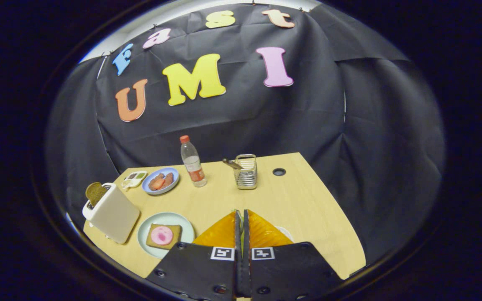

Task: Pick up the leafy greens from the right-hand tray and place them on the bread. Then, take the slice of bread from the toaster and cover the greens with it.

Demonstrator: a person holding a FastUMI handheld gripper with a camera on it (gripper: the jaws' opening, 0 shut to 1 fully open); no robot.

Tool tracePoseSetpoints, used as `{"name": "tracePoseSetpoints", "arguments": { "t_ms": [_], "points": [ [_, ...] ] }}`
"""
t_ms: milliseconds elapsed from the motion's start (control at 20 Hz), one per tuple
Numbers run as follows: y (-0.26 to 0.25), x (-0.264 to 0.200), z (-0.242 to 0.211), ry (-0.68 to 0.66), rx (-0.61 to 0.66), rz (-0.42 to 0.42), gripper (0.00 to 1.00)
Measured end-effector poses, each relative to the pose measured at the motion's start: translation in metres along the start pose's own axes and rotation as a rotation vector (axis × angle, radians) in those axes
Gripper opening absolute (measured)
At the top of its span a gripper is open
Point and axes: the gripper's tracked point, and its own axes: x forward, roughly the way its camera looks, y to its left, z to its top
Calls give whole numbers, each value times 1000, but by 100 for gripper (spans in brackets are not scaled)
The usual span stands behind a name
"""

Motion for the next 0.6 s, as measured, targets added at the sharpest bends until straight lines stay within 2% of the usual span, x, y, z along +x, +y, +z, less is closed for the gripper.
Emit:
{"name": "tracePoseSetpoints", "arguments": {
  "t_ms": [250,450,600],
  "points": [
    [121,4,1,1,40,71,0],
    [213,29,-23,44,57,157,0],
    [259,47,-43,85,83,212,0]
  ]
}}
